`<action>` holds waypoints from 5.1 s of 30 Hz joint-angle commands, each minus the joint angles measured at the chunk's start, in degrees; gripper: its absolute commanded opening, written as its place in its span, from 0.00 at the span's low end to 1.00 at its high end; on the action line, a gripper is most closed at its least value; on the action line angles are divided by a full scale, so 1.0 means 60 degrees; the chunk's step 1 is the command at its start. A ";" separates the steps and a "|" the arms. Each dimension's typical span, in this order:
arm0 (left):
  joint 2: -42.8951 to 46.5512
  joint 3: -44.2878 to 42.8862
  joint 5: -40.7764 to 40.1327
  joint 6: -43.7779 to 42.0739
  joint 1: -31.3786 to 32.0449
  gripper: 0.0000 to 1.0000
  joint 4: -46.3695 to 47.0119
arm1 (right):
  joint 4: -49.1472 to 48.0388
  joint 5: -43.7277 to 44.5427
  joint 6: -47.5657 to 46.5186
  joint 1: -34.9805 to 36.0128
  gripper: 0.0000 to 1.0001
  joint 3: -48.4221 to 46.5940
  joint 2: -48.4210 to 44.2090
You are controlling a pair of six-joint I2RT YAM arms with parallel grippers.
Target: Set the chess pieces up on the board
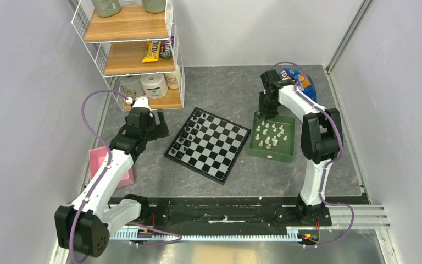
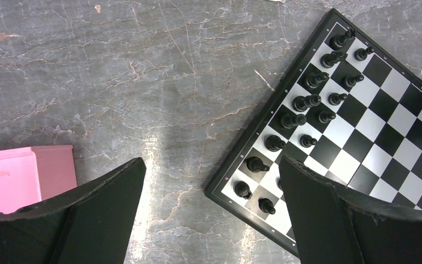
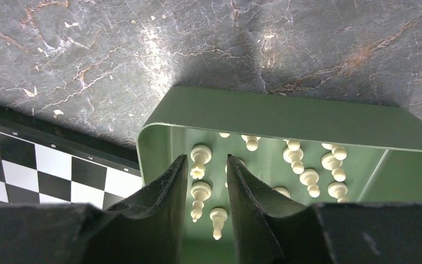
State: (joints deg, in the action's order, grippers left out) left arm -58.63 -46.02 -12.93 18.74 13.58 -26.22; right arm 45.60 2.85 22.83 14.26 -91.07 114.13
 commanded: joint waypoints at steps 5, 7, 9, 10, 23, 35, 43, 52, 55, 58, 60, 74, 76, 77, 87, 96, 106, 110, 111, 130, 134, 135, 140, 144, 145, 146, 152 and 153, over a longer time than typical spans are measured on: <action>0.0133 -0.0328 -0.0080 0.0260 -0.0037 0.99 0.0239 | 0.0067 0.0235 -0.0263 -0.0007 0.37 -0.0507 0.0383; 0.0120 -0.0328 -0.0081 0.0263 -0.0037 0.99 0.0246 | 0.0093 0.0283 -0.0267 -0.0006 0.37 -0.0524 0.0442; 0.0127 -0.0330 -0.0091 0.0289 -0.0037 0.99 0.0253 | 0.0090 0.0290 -0.0275 -0.0020 0.37 -0.0525 0.0491; 0.0126 -0.0328 -0.0101 0.0303 -0.0037 0.99 0.0252 | 0.0102 0.0286 -0.0276 -0.0011 0.37 -0.0522 0.0540; 0.0176 -0.0301 -0.0046 0.0304 -0.0037 0.98 0.0285 | 0.0104 0.0528 -0.0340 -0.0004 0.29 -0.0626 0.0784; 0.0188 -0.0329 -0.0022 0.0211 -0.0037 0.98 0.0228 | 0.0160 0.0448 -0.0337 -0.0004 0.29 -0.0692 0.0944; 0.0209 -0.0328 -0.0093 0.0200 -0.0037 0.98 0.0224 | 0.0170 0.0429 -0.0341 -0.0008 0.27 -0.0697 0.1029; 0.0236 -0.0344 -0.0072 0.0187 -0.0037 0.98 0.0224 | 0.0235 0.0482 -0.0388 -0.0012 0.12 -0.0722 0.0774; 0.0278 -0.0343 -0.0059 0.0172 -0.0037 0.98 0.0209 | 0.0297 0.0459 -0.0408 0.0000 0.12 -0.0663 0.0371; 0.0326 -0.0328 -0.0060 0.0135 -0.0037 0.98 0.0187 | 0.0468 0.0426 -0.0449 0.0047 0.12 -0.0609 -0.0154; 0.0353 -0.0328 -0.0051 0.0107 -0.0037 0.98 0.0151 | 0.0611 0.0411 -0.0474 0.0107 0.11 -0.0550 -0.0552; 0.0353 -0.0376 0.0010 0.0026 -0.0037 0.98 0.0136 | 0.0866 -0.0195 0.0054 0.2072 0.11 -0.0679 -0.1056; 0.0378 -0.0355 -0.0021 -0.0003 -0.0037 0.98 0.0125 | 0.0835 -0.0216 0.0118 0.2296 0.12 -0.0862 -0.0691; 0.0399 -0.0343 -0.0040 -0.0016 -0.0037 0.98 0.0104 | 0.0808 -0.0220 0.0118 0.2368 0.12 -0.0950 -0.0535; 0.0445 -0.0340 -0.0138 -0.0040 -0.0037 0.98 0.0090 | 0.0807 -0.0228 0.0029 0.2526 0.12 -0.1481 0.0567; 0.0353 -0.0357 -0.0036 -0.0018 -0.0037 0.98 0.0136 | 0.0721 -0.0298 0.0011 0.2618 0.13 -0.1561 0.1102; 0.0399 -0.0343 -0.0099 -0.0033 -0.0037 0.98 0.0129 | 0.0686 -0.0358 -0.0051 0.2610 0.22 -0.1653 0.1362; 0.0390 -0.0351 -0.0084 -0.0033 -0.0037 0.98 0.0121 | 0.0677 -0.0448 -0.0072 0.2618 0.27 -0.1668 0.1328; 0.0376 -0.0357 -0.0064 -0.0033 -0.0037 0.98 0.0122 | 0.0689 -0.0450 -0.0077 0.2618 0.29 -0.1667 0.1317; 0.0530 -0.0156 -0.0339 0.0090 -0.0037 0.98 0.0195 | 0.0774 0.0037 -0.0165 0.2578 0.87 -0.1618 -0.0429; 0.0473 -0.0091 -0.0608 0.0167 -0.0037 0.98 0.0034 | 0.0762 0.0445 -0.0204 0.2512 0.97 -0.1527 -0.0984; 0.0461 -0.0055 -0.0676 0.0186 -0.0037 0.98 0.0026 | 0.0718 0.0619 -0.0176 0.2502 0.97 -0.1492 -0.1117; 0.0556 -0.0079 -0.0659 0.0265 -0.0037 0.98 0.0034 | 0.0070 0.2514 0.0311 0.2472 0.97 -0.0895 -0.1950; 0.0794 -0.0001 -0.0759 0.0258 -0.0037 0.98 0.0026 | -0.0574 0.2657 0.0460 0.2197 0.97 -0.0195 -0.2478; 0.0856 0.0036 -0.0787 0.0234 -0.0037 0.98 0.0034 | -0.0483 0.2251 0.0620 0.1927 0.97 -0.0174 -0.2489; 0.0893 0.0062 -0.0812 0.0206 -0.0045 0.98 0.0034 | -0.0358 0.1709 0.0825 0.1684 0.97 -0.0187 -0.2483; 0.1042 0.0106 -0.0727 0.0006 -0.0037 0.97 0.0019 | -0.0340 0.1500 0.0816 0.1025 0.97 0.0542 -0.2961; 0.1059 0.0111 -0.0683 -0.0028 -0.0037 0.97 0.0017 | -0.0336 0.1605 0.0826 0.0934 0.97 0.0671 -0.3039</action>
State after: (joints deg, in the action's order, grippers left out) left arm -53.30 -45.67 -16.47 19.27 13.58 -26.92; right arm 44.47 11.97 26.68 21.10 -89.36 99.90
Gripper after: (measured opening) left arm 0.970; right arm 0.968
